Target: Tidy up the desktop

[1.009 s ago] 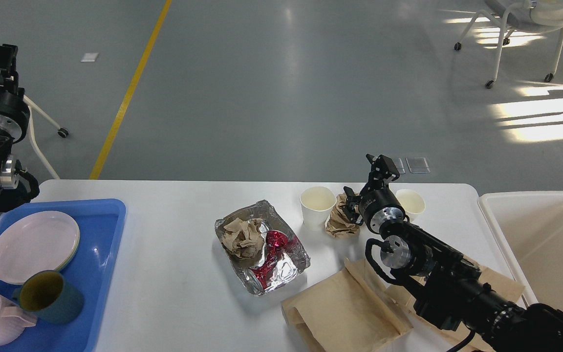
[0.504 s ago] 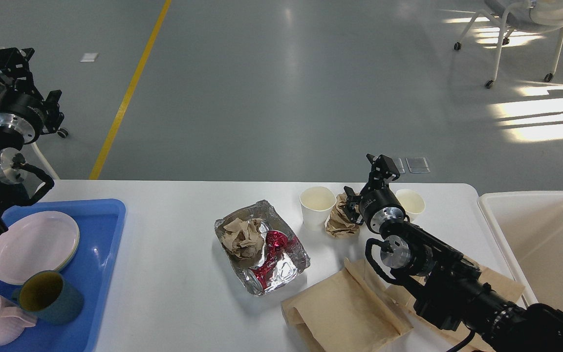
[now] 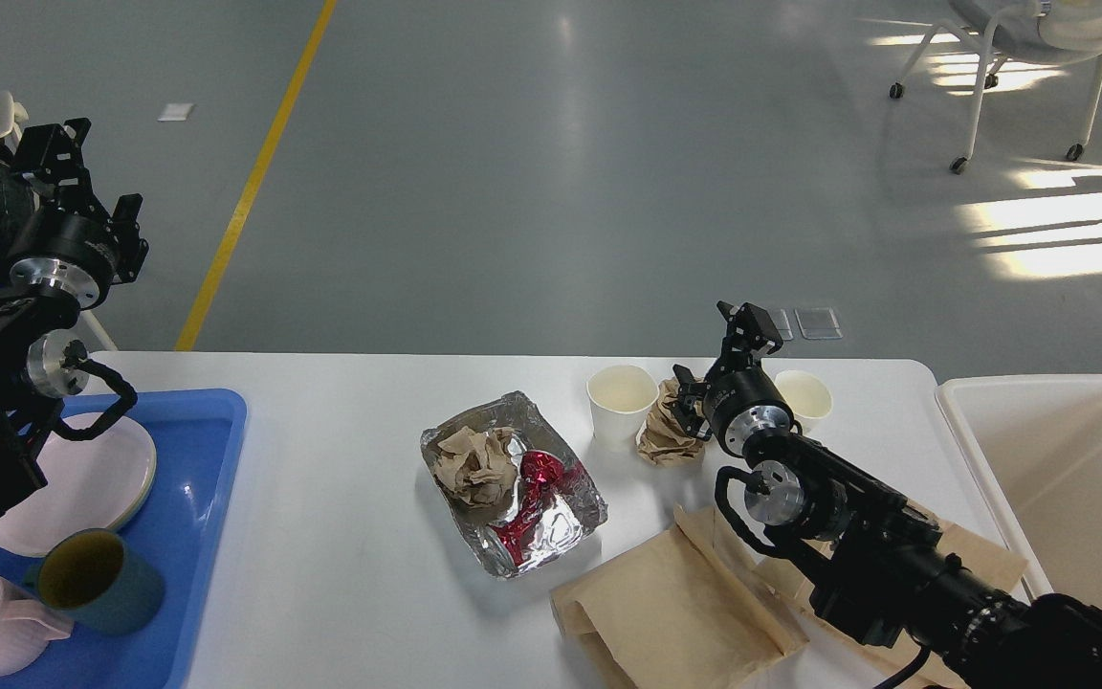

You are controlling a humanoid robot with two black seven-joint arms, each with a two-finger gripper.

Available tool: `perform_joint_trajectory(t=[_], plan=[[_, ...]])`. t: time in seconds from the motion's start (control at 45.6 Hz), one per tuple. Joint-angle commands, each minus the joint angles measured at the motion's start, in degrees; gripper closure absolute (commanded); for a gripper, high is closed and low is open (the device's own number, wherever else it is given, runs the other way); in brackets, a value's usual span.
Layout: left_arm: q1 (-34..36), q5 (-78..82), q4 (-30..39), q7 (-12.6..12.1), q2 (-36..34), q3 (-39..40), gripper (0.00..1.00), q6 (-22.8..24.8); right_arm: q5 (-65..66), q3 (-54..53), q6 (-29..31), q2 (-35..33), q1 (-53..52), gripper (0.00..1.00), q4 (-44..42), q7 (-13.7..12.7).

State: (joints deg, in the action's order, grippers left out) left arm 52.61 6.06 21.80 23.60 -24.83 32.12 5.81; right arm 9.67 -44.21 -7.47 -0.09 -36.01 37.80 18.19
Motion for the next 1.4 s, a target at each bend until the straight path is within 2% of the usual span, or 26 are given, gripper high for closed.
perform_joint_trajectory(t=[0.0,0.175,0.395,0.68,0.79,0.987,1.031,1.294,1.382], plan=[[0.0,0.0,0.0,0.1,1.1,0.0,0.03,0.2,0.0,0.0,0.0,0.0,0.1,0.0,0.0,0.0],[0.0,0.0,0.1,0.2,2.9,0.0,0.03,0.2,0.0,0.0,0.0,0.0,0.1,0.0,0.0,0.0],[-1.5,0.0,0.1,3.7,3.8,0.0,0.03,0.4,0.0,0.0,0.0,0.0,0.1,0.0,0.0,0.0],[-4.5,-0.1,0.0,5.0,6.4,0.3,0.03,0.3,0.0,0.0,0.0,0.0,0.0,0.0,0.0,0.0],[-5.0,-0.1,0.0,9.0,6.6,0.0,0.03,0.4,0.1,0.0,0.0,0.0,0.1,0.0,0.0,0.0],[-6.7,-0.2,0.0,22.2,7.5,0.1,0.03,0.4,0.0,0.0,0.0,0.0,0.0,0.0,0.0,0.0],[-7.3,0.0,0.0,23.2,7.7,0.1,0.03,0.4,0.0,0.0,0.0,0.0,0.0,0.0,0.0,0.0],[-8.0,0.0,0.0,23.8,7.9,0.0,0.03,0.4,0.0,0.0,0.0,0.0,0.1,0.0,0.0,0.0],[-7.9,-0.9,-0.2,22.6,8.0,0.3,0.03,-0.3,0.0,0.0,0.0,0.0,0.1,0.0,0.0,0.0]])
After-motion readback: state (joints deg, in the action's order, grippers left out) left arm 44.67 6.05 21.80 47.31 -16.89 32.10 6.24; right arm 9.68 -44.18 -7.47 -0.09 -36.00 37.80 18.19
